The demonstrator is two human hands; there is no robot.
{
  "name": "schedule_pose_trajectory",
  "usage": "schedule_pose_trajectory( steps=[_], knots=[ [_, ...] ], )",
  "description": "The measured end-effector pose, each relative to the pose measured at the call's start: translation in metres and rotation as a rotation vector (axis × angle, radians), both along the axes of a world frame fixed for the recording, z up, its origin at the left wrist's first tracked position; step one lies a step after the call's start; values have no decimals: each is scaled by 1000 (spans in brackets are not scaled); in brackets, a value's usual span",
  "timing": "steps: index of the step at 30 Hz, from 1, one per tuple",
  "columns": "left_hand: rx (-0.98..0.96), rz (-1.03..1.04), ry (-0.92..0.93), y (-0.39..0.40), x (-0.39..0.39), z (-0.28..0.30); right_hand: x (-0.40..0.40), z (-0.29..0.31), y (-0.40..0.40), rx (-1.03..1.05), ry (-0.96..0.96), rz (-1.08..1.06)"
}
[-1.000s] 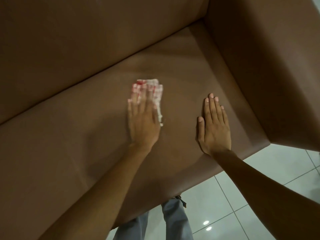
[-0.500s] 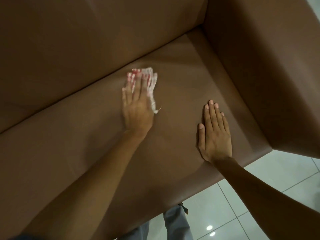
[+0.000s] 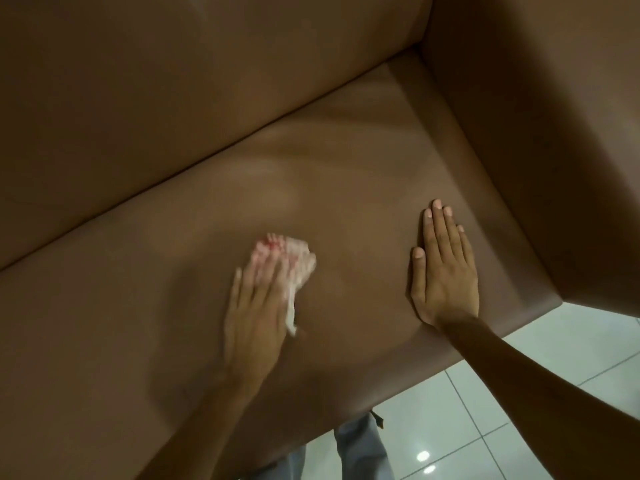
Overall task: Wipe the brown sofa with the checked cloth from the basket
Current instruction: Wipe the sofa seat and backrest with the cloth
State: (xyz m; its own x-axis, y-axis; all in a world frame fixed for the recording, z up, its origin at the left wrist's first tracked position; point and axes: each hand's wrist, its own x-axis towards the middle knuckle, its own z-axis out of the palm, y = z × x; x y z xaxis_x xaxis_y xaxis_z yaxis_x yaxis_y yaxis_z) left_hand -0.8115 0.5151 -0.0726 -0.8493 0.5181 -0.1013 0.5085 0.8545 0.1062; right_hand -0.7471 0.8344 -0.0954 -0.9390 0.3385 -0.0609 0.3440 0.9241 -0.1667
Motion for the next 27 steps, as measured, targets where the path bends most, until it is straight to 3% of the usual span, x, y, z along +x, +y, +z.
schedule_pose_trajectory(
  steps=[4,8,10,14,16,22,27],
  knots=[
    [159,301,20,94,-87,2,1,0,-1,10,2,2],
    [45,-37,-39,109,-33,-1,1,0,-2,7,12,18],
    [26,-186,-99,76,15,3,0,0,1,8,-1,11],
    [8,-281,-100,-4,61,20,-1,5,-3,-8,-52,7],
    [24,-160,-108,-36,49,28,-4,12,-6,-17,-82,-6],
    [346,563,17,-71,-40,58,-4,32,-29,-215,-100,-84],
    [668,533,241,-38,-118,119,-39,59,-45,-308,-37,18]
  ],
)
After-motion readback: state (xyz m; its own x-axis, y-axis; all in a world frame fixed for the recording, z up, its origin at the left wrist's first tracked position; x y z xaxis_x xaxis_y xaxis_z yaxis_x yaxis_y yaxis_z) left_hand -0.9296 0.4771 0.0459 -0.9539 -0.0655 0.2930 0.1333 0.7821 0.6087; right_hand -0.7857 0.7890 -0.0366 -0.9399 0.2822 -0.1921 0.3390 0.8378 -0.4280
